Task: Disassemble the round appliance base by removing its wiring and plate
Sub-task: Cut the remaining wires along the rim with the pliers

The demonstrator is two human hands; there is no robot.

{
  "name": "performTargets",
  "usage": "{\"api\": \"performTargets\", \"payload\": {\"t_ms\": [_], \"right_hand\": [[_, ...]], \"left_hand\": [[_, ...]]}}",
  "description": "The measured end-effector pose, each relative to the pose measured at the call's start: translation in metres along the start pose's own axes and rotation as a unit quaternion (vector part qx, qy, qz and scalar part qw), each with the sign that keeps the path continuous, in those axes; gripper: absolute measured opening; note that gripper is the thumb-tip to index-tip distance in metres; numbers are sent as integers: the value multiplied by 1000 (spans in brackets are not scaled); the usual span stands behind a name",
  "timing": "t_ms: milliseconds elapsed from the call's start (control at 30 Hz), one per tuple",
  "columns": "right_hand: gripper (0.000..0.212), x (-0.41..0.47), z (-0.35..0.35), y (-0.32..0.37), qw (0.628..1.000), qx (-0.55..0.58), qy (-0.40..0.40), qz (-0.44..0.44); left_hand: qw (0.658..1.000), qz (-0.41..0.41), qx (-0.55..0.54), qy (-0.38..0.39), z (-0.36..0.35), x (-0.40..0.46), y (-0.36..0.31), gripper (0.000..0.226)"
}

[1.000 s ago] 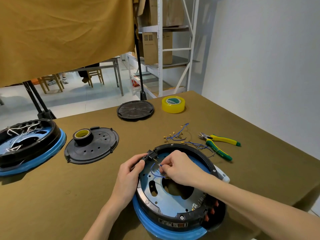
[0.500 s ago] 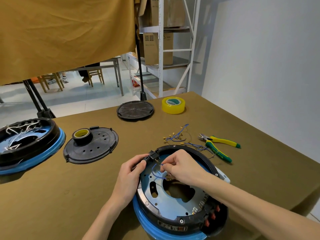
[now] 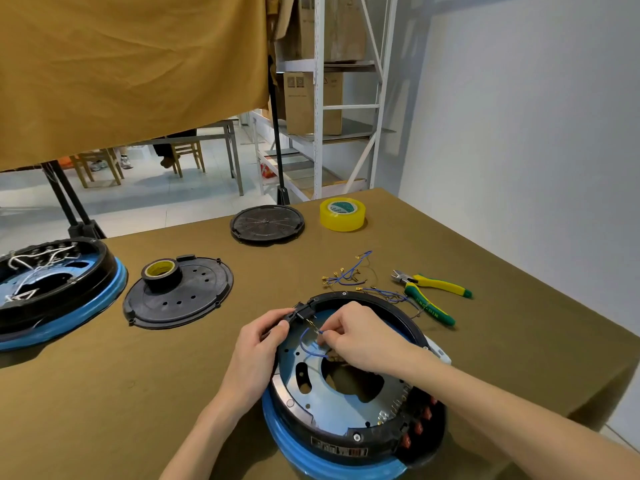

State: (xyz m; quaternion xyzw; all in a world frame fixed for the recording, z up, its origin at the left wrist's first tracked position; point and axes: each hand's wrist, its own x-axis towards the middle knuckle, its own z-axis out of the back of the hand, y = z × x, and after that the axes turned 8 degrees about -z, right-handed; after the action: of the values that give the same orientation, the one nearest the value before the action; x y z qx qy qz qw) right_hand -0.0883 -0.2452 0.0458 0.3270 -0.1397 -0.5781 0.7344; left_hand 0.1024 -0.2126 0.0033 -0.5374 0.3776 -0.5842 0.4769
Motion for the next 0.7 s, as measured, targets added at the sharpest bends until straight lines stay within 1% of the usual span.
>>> {"api": "performTargets", "payload": {"t_ms": [67,133,167,233,267,300,333,367,400,467,500,533,567,700], "right_hand": [[31,-1,5,3,1000,-12,5,10],[41,-1,15,2,999,-18,-20,32],[43,1,22,-2,997,-5,-60,46],[40,11,41,-17,976,44,-202,62],[38,17,52,-27,958,60,-276,53],[33,24,62,-39,943,62,-326,31],[27,30,73,-53,937,45,-346,0],[23,38,83,-68,941,4,-337,-44],[30,45,91,-82,946,-56,-301,-106],[66,54,101,-108,941,-164,-187,-229],[80,57,103,-117,934,-190,-146,-263],[88,60,103,-122,931,-203,-125,-276],[88,62,103,-126,931,-212,-122,-273],[65,63,99,-125,924,-259,-162,-232]], "left_hand": [[1000,7,2,-3,-1,1,0,27],[1000,12,0,-5,-2,2,1,27],[1000,17,-2,-6,-3,3,0,27],[999,34,-10,-11,-5,5,-1,27],[999,43,-17,-13,-6,6,-2,27],[998,52,-25,-14,-7,7,-3,27],[998,59,-33,-16,-8,8,-4,27],[997,64,-40,-20,-10,9,-5,27],[996,68,-48,-24,-12,10,-6,27],[995,71,-67,-34,-15,11,-6,26],[994,72,-77,-37,-17,11,-4,25],[993,71,-85,-40,-18,11,-3,25],[992,70,-91,-43,-18,11,-2,25],[992,64,-97,-48,-18,11,2,24]]}}
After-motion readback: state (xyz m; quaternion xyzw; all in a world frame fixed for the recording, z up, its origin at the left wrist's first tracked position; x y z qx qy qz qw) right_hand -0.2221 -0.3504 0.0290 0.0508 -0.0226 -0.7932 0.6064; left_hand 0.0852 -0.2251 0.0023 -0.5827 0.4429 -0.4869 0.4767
